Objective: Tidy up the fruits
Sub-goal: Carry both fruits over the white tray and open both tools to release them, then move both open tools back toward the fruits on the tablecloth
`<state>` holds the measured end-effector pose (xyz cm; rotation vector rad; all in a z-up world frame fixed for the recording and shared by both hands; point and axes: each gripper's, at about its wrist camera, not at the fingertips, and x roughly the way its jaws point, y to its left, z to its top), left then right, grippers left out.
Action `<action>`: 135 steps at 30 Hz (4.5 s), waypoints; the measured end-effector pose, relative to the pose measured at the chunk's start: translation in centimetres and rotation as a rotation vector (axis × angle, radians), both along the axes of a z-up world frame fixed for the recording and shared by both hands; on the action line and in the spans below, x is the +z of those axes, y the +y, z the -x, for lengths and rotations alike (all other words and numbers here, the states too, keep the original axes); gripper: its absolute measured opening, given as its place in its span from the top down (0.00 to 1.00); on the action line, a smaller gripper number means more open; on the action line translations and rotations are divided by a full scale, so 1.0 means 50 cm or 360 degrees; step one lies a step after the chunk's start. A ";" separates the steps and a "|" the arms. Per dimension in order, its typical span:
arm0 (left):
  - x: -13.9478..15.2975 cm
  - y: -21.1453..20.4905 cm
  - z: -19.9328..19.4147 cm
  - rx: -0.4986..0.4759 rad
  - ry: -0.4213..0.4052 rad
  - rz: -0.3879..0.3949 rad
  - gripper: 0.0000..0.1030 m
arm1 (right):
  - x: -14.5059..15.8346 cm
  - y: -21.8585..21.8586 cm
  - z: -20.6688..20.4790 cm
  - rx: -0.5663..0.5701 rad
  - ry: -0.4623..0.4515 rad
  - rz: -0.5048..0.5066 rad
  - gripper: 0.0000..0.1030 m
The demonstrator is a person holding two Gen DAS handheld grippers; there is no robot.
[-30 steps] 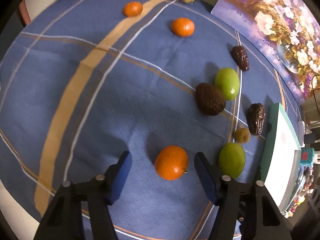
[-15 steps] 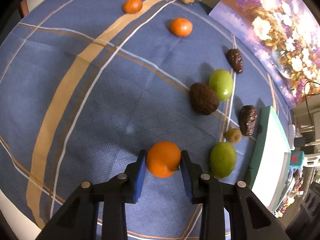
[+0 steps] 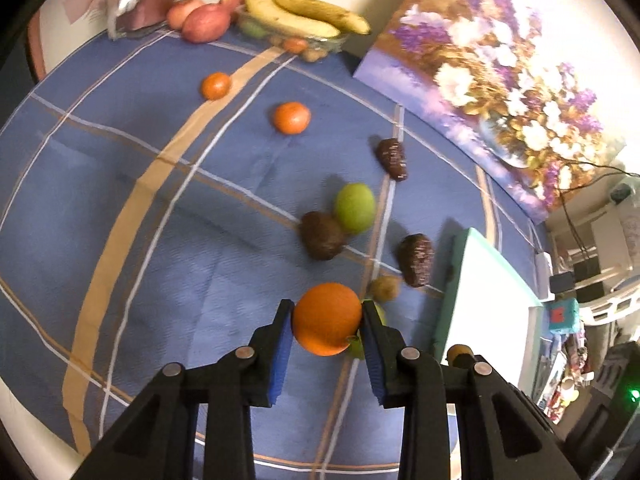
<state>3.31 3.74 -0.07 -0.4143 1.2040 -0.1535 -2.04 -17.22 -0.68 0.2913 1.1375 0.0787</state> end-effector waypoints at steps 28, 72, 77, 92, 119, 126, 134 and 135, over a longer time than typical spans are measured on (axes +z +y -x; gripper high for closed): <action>-0.024 -0.395 -0.109 -0.0524 -0.0090 -0.0124 0.66 | 0.025 -0.368 -0.056 -0.0808 -0.0025 0.0325 0.76; -0.089 -0.477 -0.125 -0.0664 -0.0005 -0.0237 0.46 | -0.053 -0.450 -0.074 -0.0878 0.0141 0.0329 0.76; -0.051 -0.471 -0.119 -0.0661 -0.0053 -0.0222 0.46 | -0.012 -0.449 -0.065 -0.0873 0.0063 0.0345 0.76; -0.004 -0.385 -0.134 -0.0431 -0.0098 -0.0203 0.46 | 0.033 -0.429 -0.057 -0.0846 -0.0022 0.0318 0.76; -0.003 -0.102 -0.168 0.0157 -0.0011 -0.0108 0.46 | 0.042 -0.337 -0.088 -0.0631 -0.0044 0.0317 0.76; -0.023 -0.071 -0.169 0.0248 0.0054 -0.0104 0.23 | 0.029 -0.329 -0.095 -0.0613 -0.0006 0.0320 0.49; -0.051 -0.048 -0.170 0.0355 0.0122 -0.0155 0.00 | 0.018 -0.323 -0.103 -0.0584 0.0040 0.0341 0.24; -0.054 -0.043 -0.168 0.0374 0.0135 -0.0156 0.00 | 0.017 -0.321 -0.103 -0.0580 0.0032 0.0336 0.23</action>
